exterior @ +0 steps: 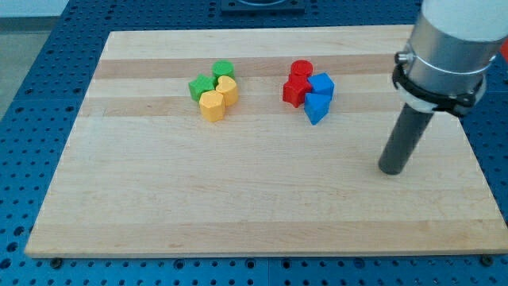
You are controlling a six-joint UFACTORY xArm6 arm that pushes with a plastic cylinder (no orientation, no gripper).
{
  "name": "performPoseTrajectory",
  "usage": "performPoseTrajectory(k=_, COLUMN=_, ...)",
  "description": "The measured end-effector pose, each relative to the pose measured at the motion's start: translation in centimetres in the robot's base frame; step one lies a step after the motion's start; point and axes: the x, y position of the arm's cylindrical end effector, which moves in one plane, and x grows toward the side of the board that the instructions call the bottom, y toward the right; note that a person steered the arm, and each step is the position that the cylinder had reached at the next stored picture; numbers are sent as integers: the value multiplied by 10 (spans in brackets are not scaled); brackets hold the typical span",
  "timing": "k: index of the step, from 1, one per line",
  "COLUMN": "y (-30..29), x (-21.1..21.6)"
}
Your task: Move your arm to the left of the yellow hexagon
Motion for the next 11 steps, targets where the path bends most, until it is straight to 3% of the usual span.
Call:
performPoseTrajectory(k=6, y=-255, x=-56)
performPoseTrajectory(k=8, y=-282, x=-89)
performPoseTrajectory(k=11, y=-268, x=-128)
